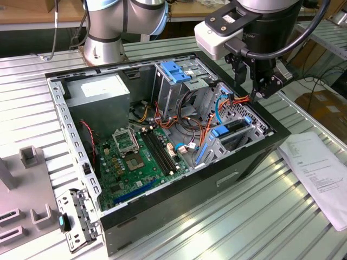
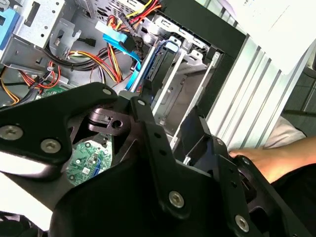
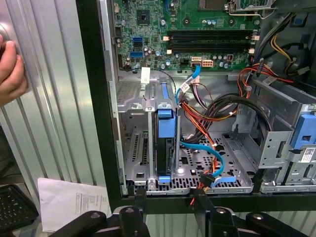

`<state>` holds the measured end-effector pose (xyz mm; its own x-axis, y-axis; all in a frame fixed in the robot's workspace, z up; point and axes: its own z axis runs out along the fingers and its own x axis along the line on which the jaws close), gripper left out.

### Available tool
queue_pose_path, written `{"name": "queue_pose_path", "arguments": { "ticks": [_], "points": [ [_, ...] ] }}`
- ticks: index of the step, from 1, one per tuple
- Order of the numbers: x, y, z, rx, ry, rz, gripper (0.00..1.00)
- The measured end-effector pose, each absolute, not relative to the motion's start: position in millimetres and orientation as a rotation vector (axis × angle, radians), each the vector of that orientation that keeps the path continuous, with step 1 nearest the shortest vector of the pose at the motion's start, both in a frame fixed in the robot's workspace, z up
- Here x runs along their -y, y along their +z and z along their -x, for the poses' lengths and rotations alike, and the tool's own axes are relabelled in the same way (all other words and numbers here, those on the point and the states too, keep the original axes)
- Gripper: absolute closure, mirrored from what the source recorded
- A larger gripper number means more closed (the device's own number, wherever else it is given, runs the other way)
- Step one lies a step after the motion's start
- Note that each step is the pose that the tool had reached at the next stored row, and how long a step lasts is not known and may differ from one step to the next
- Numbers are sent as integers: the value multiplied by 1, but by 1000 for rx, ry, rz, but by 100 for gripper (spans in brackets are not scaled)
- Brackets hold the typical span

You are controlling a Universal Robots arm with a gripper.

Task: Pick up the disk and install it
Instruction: 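Insert the disk into the insertion slot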

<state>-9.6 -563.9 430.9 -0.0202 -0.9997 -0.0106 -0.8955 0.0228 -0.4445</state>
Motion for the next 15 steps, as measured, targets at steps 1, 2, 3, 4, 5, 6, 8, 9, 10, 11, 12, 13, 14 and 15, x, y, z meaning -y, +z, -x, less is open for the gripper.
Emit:
{"name": "queue_pose_path", "arguments": {
  "ticks": [1,2,3,4,5,6,8,9,10,11,12,13,14,15],
  "points": [
    [564,431,10,-1985,-455,1941,50],
    [564,431,10,-1985,-455,1941,57],
    [564,431,9,-1985,-454,1941,64],
    [564,431,6,-1992,-445,1947,70],
    [564,431,3,-2005,-425,1960,76],
    [564,431,1,-2018,-406,1973,82],
    [564,431,-3,-2032,-385,1987,89],
    [564,431,-6,-2043,-369,1997,89],
    [564,431,-9,-2053,-354,2006,89],
    [564,431,-13,-2064,-335,2018,89],
    [564,431,-19,-2075,-318,2028,89],
    [564,431,-23,-2081,-308,2034,89],
    [564,431,-30,-2086,-298,2039,89],
    [564,431,-33,-2089,-294,2041,89]
  ]
}}
